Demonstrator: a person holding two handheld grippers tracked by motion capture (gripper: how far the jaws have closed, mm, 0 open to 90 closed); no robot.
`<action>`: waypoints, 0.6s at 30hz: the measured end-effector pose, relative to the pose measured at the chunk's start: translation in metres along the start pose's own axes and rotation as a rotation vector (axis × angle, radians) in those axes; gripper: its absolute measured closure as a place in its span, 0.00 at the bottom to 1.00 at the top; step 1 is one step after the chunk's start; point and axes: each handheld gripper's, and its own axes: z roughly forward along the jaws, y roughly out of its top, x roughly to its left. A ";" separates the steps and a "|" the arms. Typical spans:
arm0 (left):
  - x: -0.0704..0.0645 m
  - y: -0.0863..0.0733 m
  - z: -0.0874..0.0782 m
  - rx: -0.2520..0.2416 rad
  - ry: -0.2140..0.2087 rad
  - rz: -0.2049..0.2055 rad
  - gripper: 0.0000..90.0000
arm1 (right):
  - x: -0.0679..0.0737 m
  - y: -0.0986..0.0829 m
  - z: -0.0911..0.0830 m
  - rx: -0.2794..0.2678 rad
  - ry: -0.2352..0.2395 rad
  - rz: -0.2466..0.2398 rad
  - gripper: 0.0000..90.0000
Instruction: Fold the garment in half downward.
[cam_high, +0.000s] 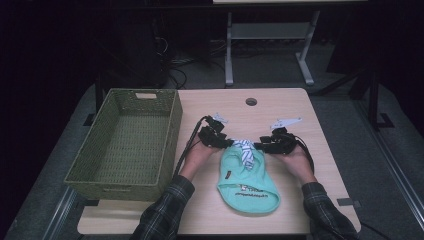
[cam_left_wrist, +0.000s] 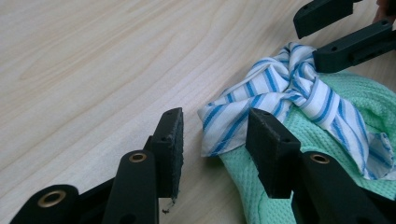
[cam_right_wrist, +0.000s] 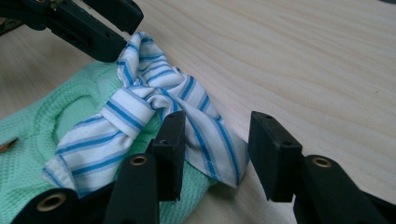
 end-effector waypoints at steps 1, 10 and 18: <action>0.000 0.000 0.002 0.001 -0.005 0.000 0.62 | -0.001 -0.001 0.002 0.005 0.000 0.002 0.63; 0.004 -0.003 0.017 -0.002 -0.043 0.001 0.59 | -0.003 -0.010 0.009 0.027 0.007 0.008 0.71; 0.005 0.000 0.023 0.047 -0.059 0.042 0.74 | -0.001 -0.009 0.010 0.042 -0.011 -0.034 0.86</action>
